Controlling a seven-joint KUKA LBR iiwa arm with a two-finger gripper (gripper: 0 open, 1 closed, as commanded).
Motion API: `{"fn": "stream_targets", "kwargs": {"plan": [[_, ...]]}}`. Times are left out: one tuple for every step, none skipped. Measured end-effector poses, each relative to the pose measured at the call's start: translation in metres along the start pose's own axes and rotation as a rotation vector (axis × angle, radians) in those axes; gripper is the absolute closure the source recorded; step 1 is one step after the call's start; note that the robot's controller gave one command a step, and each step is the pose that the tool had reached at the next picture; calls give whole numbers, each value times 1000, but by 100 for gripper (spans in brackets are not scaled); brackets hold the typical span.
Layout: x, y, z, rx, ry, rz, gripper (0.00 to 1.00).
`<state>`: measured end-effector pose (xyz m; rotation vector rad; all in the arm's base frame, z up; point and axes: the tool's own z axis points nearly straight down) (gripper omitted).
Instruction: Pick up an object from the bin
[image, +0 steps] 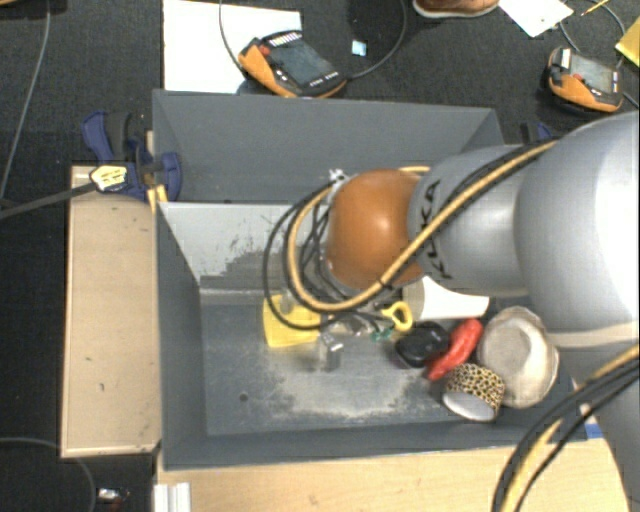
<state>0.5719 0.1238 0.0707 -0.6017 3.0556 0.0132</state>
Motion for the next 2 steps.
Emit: {"fn": "stream_targets", "kwargs": {"plan": [[13,-4,-19,1,-27,92,100],[13,-4,-19,1,-27,92,100]]}}
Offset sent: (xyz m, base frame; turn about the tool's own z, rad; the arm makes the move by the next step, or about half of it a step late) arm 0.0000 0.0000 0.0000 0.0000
